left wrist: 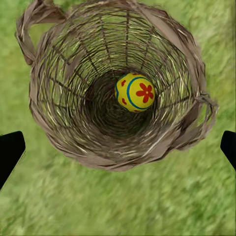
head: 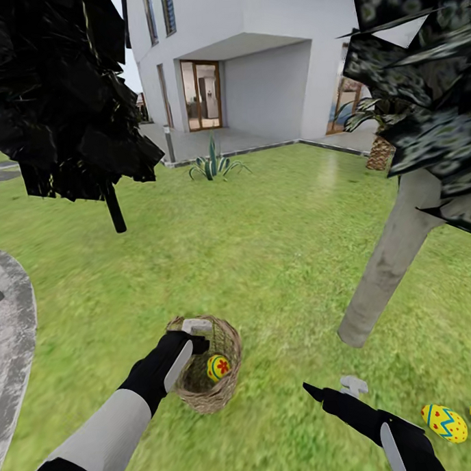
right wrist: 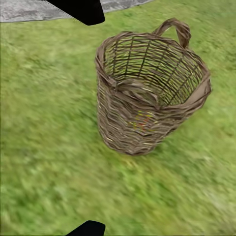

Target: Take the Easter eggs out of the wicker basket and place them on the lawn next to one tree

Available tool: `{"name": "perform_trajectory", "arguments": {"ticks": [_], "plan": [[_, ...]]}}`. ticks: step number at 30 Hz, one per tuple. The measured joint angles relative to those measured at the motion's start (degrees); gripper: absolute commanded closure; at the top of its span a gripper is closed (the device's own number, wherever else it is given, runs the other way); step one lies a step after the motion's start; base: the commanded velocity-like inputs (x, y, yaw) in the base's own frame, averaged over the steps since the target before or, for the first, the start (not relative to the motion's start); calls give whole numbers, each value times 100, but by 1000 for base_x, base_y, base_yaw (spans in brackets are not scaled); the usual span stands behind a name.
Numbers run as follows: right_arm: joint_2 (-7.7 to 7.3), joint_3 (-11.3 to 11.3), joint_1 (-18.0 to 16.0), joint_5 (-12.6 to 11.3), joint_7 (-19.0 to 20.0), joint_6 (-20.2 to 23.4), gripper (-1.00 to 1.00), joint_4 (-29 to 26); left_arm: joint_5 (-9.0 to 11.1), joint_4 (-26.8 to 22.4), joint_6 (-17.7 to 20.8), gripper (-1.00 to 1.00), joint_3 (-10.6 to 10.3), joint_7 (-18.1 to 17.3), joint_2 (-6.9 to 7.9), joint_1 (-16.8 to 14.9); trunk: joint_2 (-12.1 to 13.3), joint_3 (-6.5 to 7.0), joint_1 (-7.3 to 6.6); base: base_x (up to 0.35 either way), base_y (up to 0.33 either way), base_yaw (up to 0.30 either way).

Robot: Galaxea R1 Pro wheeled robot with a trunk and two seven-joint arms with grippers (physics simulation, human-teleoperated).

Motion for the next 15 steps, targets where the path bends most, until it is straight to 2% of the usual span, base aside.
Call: {"name": "perform_trajectory", "arguments": {"ticks": [6, 15], "plan": [[0, 0, 0, 0, 2, 1, -100, 0, -4, 3, 0, -100, 0, -1, 1, 3, 0, 36, 1, 215, 193, -229], [1, -1, 0, 6, 2, -5, -100, 0, -6, 1, -1, -100, -1, -1, 6, 5, 0, 100, 3, 36, 32, -200]]}}
